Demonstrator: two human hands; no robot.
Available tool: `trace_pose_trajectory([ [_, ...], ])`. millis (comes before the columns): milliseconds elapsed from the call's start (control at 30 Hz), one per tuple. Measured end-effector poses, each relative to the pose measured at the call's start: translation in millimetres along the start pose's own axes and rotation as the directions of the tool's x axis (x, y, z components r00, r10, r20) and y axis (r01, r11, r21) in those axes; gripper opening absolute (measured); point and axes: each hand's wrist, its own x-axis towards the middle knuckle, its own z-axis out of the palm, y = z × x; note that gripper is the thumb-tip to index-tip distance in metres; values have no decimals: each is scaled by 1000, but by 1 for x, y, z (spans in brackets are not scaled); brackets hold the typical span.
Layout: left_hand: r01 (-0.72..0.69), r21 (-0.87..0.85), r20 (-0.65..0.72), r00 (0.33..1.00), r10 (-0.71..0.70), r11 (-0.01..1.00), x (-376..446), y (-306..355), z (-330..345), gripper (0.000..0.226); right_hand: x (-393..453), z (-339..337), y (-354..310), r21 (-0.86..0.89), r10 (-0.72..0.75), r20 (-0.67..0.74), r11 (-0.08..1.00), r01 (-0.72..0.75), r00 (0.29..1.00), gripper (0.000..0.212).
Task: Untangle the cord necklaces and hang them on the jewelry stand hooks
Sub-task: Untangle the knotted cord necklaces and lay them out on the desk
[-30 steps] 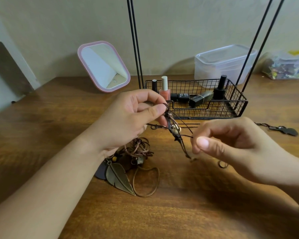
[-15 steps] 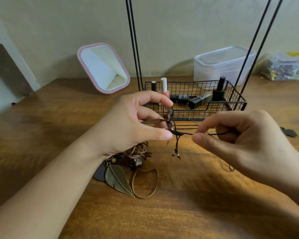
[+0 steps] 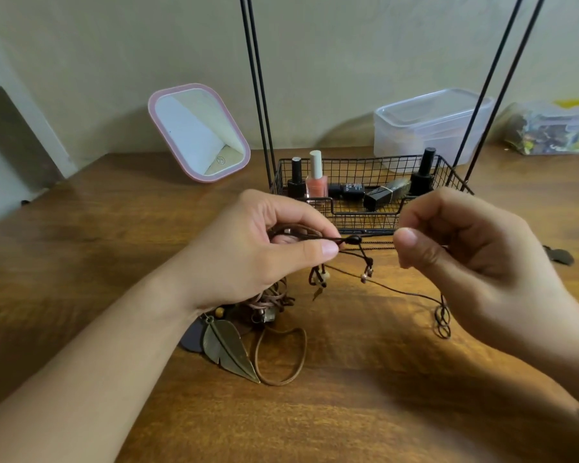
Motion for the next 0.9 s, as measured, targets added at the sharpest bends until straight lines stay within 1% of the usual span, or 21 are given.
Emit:
trace_pose_trajectory([
  [133, -20, -22, 22, 1000, 21, 1000, -1, 2, 1, 11, 1, 1, -1, 3, 4, -4, 1000, -4, 1000, 8],
  [233, -33, -37, 38, 999, 35, 999, -2, 3, 2, 14, 0, 3, -2, 15, -4, 7, 1000, 4, 1000, 13],
  [333, -23, -40, 57, 998, 25, 999, -2, 3, 2, 10, -1, 5, -5, 34, -23, 7, 999, 23, 1000, 21],
  [433, -16, -34, 59, 998, 18, 999, -2, 4, 2, 9, -2, 4, -11, -57, -63, 22, 996, 65, 998, 23],
  [500, -31, -35, 58, 998, 33, 999, -3, 6, 2, 8, -2, 5, -13, -101, -53, 54, 993, 58, 997, 25],
  [600, -39, -36, 70, 997, 41, 999, -4, 9, 4, 11, -2, 8, -10, -167, -76, 56, 982, 84, 996, 20],
  [700, -33, -47, 94, 995, 37, 998, -4, 8, 3, 7, -1, 7, -8, -124, -81, 44, 989, 86, 996, 14],
  [800, -25, -52, 98, 995, 30, 998, -4, 7, 2, 9, -2, 6, -9, -66, -64, 52, 996, 67, 997, 15],
  [900, -38, -55, 81, 996, 42, 998, -4, 8, 3, 11, -1, 7, -9, -61, -63, 44, 996, 65, 997, 17],
])
